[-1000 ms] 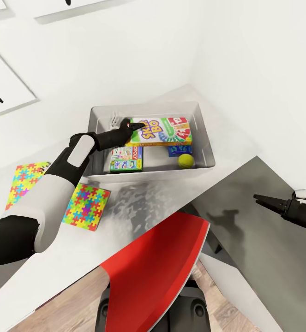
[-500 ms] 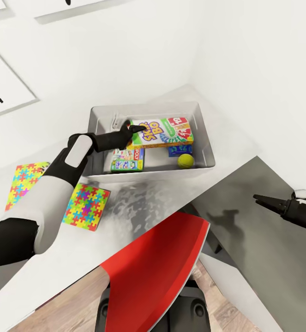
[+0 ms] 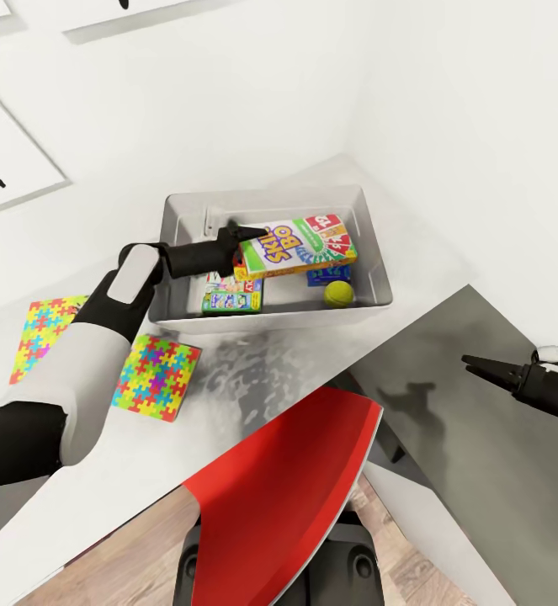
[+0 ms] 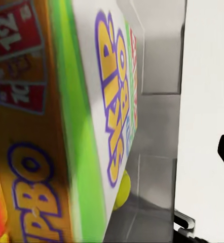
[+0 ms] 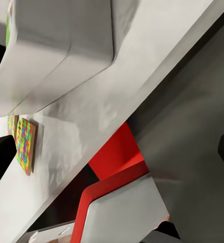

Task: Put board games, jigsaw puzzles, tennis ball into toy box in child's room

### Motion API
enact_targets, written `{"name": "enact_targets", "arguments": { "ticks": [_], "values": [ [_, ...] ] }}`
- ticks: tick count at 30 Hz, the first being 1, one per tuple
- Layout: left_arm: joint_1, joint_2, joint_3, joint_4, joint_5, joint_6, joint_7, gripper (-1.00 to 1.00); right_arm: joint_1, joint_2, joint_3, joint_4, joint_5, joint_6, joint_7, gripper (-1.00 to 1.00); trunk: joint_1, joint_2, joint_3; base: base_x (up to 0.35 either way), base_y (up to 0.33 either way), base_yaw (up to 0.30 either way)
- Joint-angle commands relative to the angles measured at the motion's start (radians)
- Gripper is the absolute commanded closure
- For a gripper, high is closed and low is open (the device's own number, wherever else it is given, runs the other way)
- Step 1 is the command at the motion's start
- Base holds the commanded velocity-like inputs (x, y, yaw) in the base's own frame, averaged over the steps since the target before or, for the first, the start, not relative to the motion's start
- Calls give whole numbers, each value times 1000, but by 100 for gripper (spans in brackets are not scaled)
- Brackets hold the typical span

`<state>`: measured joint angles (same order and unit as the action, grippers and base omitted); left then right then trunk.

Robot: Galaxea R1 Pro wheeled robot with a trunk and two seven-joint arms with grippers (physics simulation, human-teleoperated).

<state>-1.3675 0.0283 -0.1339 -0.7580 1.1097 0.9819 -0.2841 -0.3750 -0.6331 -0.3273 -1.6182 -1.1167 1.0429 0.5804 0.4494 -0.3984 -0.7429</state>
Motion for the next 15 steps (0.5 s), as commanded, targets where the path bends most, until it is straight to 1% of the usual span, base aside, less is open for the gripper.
{"name": "enact_targets", "arguments": {
  "ticks": [1, 9, 15],
  "values": [
    [0, 1, -1, 0, -5, 6, -9, -100, -1, 0, -1, 0, 6, 4, 7, -100, 1, -2, -1, 0, 0, 0],
    [0, 4, 1, -1, 1, 23, -7, -100, -1, 0, -1, 0, 6, 4, 7, -100, 1, -2, -1, 0, 0, 0],
    [-1, 10, 1, -1, 2, 31, -6, -100, -1, 1, 1, 0, 6, 4, 7, -100, 1, -2, -1, 0, 0, 0]
  ]
}}
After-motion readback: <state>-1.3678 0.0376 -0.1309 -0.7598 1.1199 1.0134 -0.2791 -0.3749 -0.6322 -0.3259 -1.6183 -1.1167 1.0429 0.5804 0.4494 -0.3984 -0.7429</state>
